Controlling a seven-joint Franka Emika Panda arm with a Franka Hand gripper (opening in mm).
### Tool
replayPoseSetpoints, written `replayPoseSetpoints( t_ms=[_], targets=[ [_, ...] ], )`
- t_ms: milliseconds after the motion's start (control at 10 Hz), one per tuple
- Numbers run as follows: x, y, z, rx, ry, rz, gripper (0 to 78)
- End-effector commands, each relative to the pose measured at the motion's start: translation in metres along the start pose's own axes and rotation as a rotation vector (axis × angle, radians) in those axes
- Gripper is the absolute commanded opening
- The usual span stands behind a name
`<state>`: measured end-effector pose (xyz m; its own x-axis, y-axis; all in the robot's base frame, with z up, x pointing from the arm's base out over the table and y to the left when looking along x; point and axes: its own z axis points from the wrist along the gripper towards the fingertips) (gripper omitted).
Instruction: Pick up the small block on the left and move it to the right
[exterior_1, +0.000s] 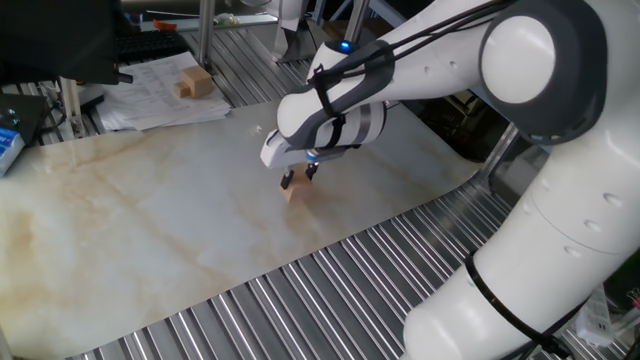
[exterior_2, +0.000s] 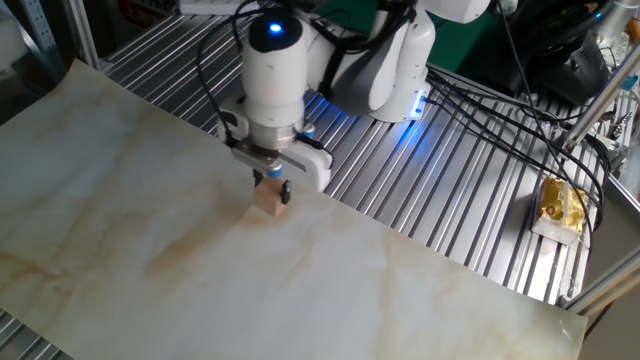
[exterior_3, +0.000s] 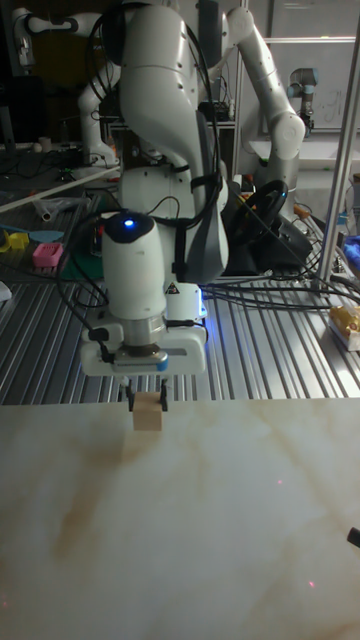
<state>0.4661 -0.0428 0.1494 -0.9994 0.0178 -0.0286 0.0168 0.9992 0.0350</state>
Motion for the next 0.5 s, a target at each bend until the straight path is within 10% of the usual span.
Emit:
replayPoseSetpoints(
  t_ms=[100, 500],
  targets=[
    [0.001, 0.008, 0.006, -0.005, -0.007, 0.024, 1.2],
    [0.015, 0.02, 0.015, 0.004, -0.018, 0.041, 1.2]
  ],
)
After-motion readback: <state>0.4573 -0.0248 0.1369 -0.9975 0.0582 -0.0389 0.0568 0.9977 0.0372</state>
